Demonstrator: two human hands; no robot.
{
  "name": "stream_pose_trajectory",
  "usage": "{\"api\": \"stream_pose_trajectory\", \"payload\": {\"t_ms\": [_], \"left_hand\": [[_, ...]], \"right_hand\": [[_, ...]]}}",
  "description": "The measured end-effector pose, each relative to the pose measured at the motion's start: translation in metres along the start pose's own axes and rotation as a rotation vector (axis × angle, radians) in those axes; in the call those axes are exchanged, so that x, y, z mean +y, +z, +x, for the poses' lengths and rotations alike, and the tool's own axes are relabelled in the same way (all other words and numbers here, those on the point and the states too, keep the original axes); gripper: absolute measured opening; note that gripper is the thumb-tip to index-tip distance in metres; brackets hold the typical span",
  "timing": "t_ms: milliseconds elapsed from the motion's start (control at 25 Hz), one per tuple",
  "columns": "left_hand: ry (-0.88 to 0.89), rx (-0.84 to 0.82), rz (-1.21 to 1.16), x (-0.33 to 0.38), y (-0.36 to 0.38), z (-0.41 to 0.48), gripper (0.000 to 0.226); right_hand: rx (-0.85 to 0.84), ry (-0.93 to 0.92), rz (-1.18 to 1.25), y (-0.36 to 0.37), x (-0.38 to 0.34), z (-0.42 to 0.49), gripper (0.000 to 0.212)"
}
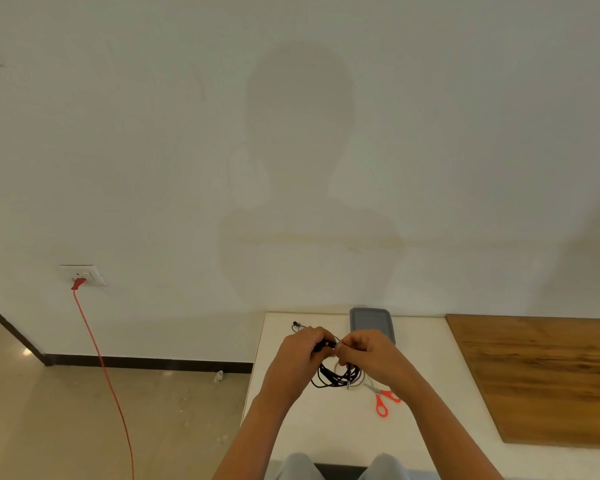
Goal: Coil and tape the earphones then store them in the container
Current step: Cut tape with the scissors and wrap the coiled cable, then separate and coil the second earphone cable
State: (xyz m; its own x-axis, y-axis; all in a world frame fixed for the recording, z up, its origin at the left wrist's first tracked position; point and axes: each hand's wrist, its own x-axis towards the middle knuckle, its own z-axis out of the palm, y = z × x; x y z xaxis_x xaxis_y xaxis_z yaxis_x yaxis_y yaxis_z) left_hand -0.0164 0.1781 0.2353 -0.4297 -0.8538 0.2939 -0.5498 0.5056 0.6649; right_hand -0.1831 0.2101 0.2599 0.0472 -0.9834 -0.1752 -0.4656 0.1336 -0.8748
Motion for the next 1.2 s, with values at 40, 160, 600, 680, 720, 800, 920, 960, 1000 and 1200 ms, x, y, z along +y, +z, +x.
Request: {"api": "stream_pose_trajectory", "payload": {"t_ms": [40, 160, 600, 680, 720, 800, 920, 960, 1000, 1200], "left_hand": [[0.004, -0.039, -0.005, -0.004, -0.001, 0.000, 0.013], [0.023, -0.101, -0.020, -0.017, 0.000, -0.003, 0.013], [-0.385, -0.081, -0.512, -0.051, 0.040, -0.016, 0.021], [-0.540, -0.093, -0.617, -0.059, 0.051, -0.018, 0.018], [-0.592, -0.101, -0.631, -0.063, 0.056, -0.018, 0.016], [-0.654, -0.098, -0.637, -0.075, 0.064, -0.018, 0.015], [-0.705, -0.080, -0.707, -0.096, 0.077, -0.018, 0.014], [-0.713, -0.086, -0.731, -0.103, 0.081, -0.018, 0.015], [-0.722, -0.091, -0.752, -0.110, 0.085, -0.019, 0.016], [-0.861, 0.048, -0.773, -0.146, 0.111, -0.028, 0.042]], "right_hand": [[-0.069, 0.066, 0.026, -0.002, 0.001, 0.002, 0.020], [-0.262, 0.303, 0.299, -0.003, 0.007, 0.008, 0.029], [-0.152, 0.559, 0.577, 0.035, 0.047, 0.036, 0.018], [-0.106, 0.518, 0.411, 0.044, 0.062, 0.044, 0.028], [-0.107, 0.475, 0.315, 0.048, 0.069, 0.047, 0.033], [-0.112, 0.339, 0.207, 0.056, 0.083, 0.051, 0.028], [0.001, 0.167, 0.082, 0.065, 0.100, 0.060, 0.009], [0.052, 0.157, 0.045, 0.068, 0.106, 0.065, 0.006], [0.096, 0.155, 0.019, 0.072, 0.112, 0.071, 0.006], [0.215, 0.268, 0.096, 0.113, 0.150, 0.097, 0.003]]}}
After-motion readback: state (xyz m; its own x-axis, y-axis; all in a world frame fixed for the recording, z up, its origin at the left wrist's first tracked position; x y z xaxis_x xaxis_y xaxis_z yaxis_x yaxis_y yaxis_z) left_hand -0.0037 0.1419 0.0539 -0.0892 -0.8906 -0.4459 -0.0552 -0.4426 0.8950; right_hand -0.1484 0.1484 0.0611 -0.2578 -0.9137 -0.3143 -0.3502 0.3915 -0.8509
